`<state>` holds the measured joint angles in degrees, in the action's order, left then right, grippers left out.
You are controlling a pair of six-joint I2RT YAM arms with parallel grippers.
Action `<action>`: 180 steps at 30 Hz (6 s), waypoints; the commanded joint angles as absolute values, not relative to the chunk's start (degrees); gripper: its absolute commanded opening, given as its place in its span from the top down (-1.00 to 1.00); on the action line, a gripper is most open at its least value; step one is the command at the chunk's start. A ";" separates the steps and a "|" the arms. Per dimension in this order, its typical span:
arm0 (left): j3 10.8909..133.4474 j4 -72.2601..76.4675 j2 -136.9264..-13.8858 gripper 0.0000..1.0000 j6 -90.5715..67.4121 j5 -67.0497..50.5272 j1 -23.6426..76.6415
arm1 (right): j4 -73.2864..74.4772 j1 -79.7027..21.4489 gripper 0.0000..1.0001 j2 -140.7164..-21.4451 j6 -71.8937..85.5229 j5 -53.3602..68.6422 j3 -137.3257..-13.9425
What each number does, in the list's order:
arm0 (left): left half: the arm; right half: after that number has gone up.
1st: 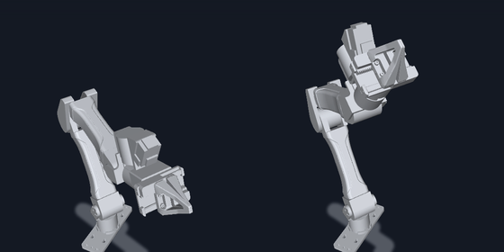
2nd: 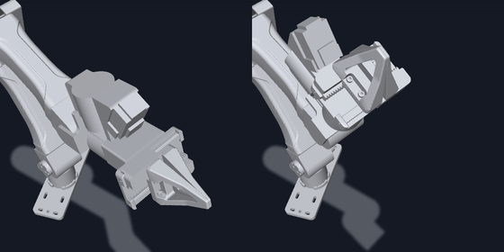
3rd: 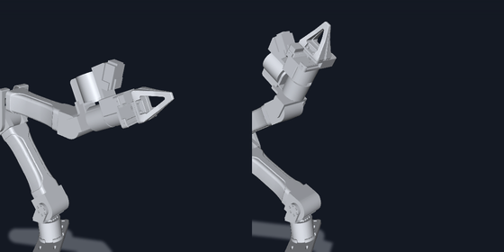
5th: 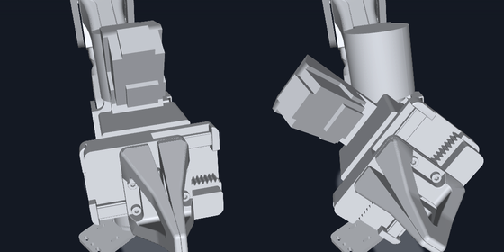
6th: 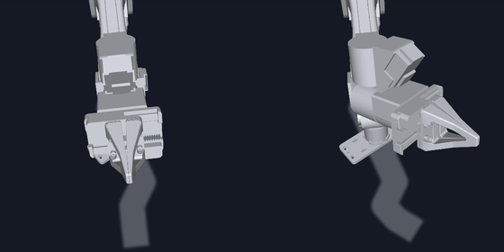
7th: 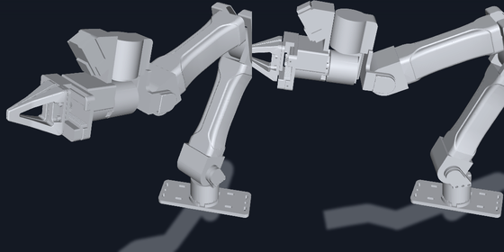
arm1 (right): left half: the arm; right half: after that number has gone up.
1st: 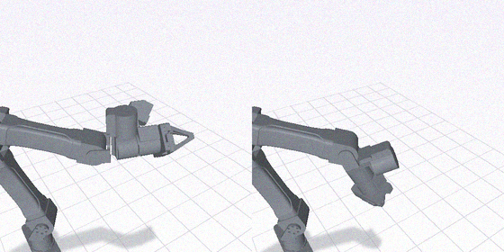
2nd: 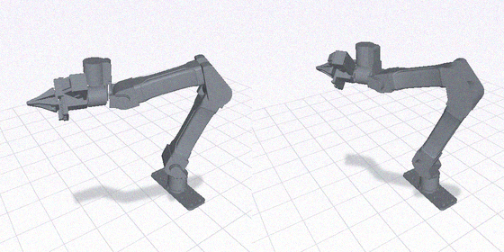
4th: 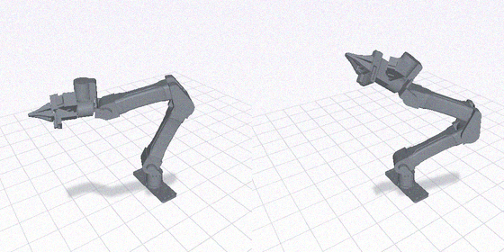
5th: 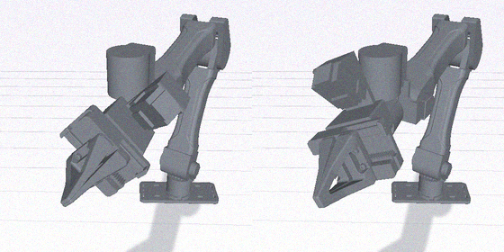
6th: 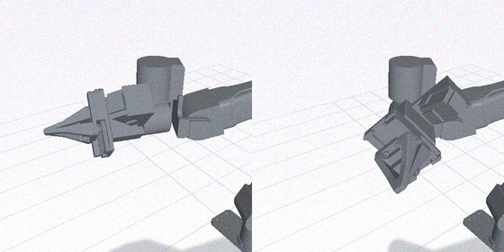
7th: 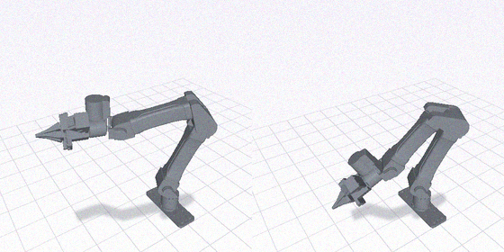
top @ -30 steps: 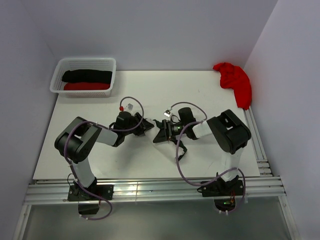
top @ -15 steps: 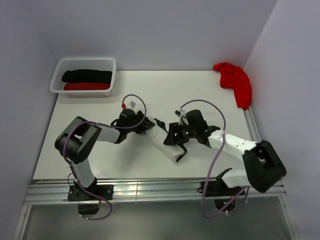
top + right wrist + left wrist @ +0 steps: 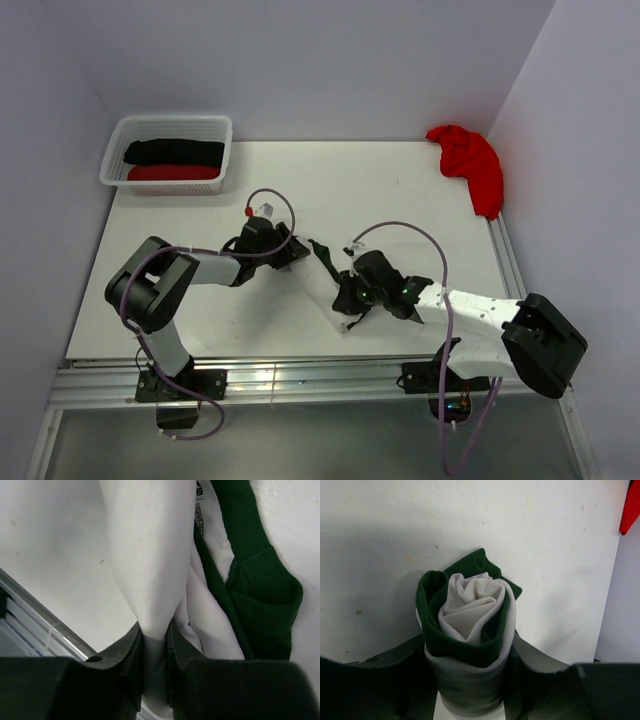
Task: Roll the t-shirts
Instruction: Roll the tshirt, then place the rolled tshirt into the container
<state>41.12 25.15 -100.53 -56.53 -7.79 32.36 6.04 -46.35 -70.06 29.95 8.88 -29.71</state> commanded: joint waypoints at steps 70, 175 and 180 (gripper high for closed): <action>51.59 3.34 -96.86 -0.02 -50.19 -18.01 31.64 | 42.63 -77.17 -0.36 -121.46 35.05 -61.35 -74.10; 34.19 10.20 -92.20 0.99 -35.77 -26.90 21.62 | 21.78 -59.95 -0.93 -65.16 39.18 -11.15 -41.84; 34.01 8.35 -90.88 0.99 -35.68 -24.00 21.62 | 26.37 -54.68 -0.93 -56.09 50.96 -8.90 -36.40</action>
<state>35.53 12.36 -91.88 -37.32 -31.57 21.69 20.53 -57.34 -60.01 41.39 -8.80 -39.97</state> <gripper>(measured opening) 0.184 0.966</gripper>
